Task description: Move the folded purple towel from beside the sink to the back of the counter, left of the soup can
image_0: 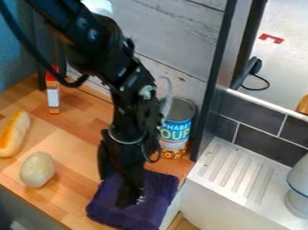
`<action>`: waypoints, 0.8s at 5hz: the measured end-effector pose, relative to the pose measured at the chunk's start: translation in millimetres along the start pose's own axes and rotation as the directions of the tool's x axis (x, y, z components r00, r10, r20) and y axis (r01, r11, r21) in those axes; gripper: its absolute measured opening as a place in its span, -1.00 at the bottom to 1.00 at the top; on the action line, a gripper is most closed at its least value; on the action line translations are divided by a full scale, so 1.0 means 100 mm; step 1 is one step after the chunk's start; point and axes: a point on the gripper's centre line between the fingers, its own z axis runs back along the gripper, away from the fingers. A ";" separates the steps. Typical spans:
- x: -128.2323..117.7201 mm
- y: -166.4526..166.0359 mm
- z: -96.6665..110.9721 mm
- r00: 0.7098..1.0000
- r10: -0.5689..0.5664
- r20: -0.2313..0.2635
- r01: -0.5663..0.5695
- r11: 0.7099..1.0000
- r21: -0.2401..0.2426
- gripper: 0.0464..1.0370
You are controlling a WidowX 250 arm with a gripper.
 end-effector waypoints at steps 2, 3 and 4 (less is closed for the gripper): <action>0.16 0.02 -0.26 1.000 0.013 -0.010 -0.013 1.000 -0.010 0.92; 0.30 0.03 -0.33 1.000 0.023 -0.006 -0.023 1.000 -0.009 0.92; 0.36 0.04 -0.35 1.000 0.021 0.000 -0.021 1.000 -0.009 0.93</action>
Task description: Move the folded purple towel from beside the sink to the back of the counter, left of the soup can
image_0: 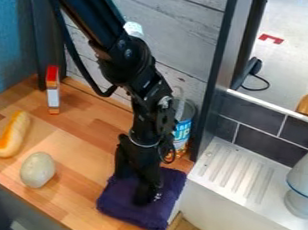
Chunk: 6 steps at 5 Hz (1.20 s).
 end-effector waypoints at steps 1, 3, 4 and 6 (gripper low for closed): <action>-0.16 0.09 0.00 1.000 0.007 0.007 -0.007 1.000 -0.008 0.93; -0.20 0.47 -0.06 0.994 0.107 0.001 -0.107 0.994 -0.021 0.93; -0.20 0.65 -0.08 0.989 0.148 0.018 -0.147 0.989 -0.032 0.93; -0.26 0.98 -0.09 0.980 0.198 0.009 -0.198 0.980 -0.009 0.93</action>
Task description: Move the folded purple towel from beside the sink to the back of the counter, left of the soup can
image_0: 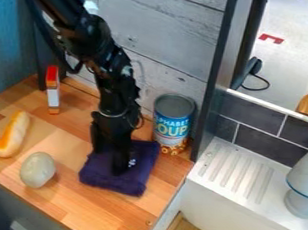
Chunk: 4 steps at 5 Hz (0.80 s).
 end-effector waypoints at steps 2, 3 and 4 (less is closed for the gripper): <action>-0.04 0.48 -0.02 0.997 0.071 -0.015 -0.071 0.997 0.015 0.93; -0.02 0.66 -0.03 0.995 0.095 -0.013 -0.095 0.995 0.011 0.93; 0.05 0.80 -0.05 0.994 0.105 -0.014 -0.105 0.994 0.015 0.93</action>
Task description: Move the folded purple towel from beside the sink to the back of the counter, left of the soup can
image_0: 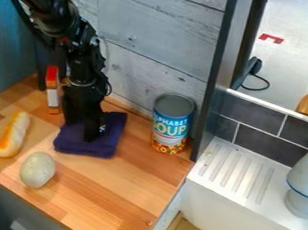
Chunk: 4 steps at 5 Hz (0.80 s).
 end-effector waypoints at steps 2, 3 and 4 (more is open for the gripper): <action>0.12 0.11 0.00 1.000 0.020 0.001 -0.020 1.000 -0.001 0.93; 0.12 0.16 0.00 0.999 0.038 0.016 -0.038 0.999 -0.008 0.93; 0.05 0.29 0.21 0.995 0.077 0.068 -0.078 0.997 0.023 0.93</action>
